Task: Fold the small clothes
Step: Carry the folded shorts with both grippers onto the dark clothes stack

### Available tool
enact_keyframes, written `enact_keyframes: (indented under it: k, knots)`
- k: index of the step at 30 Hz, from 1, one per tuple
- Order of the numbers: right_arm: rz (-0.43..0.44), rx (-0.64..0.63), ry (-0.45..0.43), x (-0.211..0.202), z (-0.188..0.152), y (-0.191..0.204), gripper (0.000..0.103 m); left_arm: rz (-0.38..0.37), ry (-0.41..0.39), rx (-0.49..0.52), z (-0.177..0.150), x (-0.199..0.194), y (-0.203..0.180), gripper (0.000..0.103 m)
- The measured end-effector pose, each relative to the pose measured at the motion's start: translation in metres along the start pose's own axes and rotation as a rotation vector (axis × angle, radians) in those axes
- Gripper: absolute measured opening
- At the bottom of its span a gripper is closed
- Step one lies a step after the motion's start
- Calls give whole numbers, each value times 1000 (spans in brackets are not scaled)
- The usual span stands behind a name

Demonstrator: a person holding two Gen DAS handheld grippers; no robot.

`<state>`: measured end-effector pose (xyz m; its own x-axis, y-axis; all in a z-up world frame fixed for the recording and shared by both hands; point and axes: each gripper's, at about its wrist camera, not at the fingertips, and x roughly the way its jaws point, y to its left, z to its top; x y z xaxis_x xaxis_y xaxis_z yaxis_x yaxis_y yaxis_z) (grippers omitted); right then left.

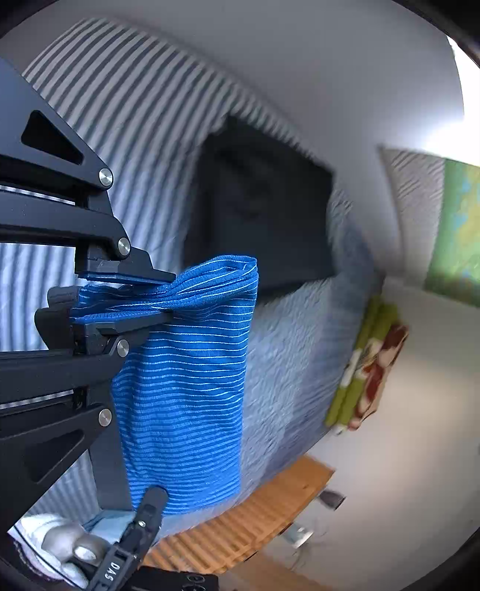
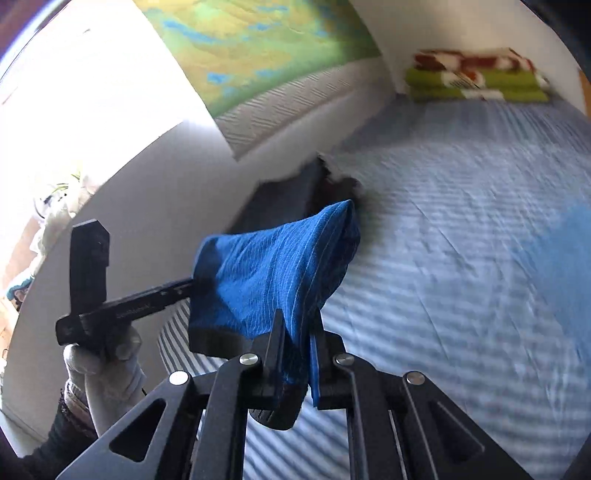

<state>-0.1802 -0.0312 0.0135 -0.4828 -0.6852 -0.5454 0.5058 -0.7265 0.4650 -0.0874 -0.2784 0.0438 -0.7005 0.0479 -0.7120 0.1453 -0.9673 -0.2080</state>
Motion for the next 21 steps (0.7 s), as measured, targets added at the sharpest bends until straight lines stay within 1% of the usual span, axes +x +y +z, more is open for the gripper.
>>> enact_keyframes:
  k: [3,6,9,12,17,21]
  knots:
    - [17,-43,-25,32,37,16,9,48,-41,-10,34,2,25,13]
    - [7,-85,-42,71,65,29,9,102,-76,-20,69,13,54,13]
    - [-13,-89,-31,117,87,29,9,130,-75,-52,95,34,81,13]
    - [-11,-61,-20,156,103,20,9,174,-59,-70,121,64,109,13]
    - [-8,-34,-7,212,120,8,9,217,-56,-98,147,100,147,13]
    - [-59,-43,33,252,123,4,10,243,-31,-119,158,143,164,14]
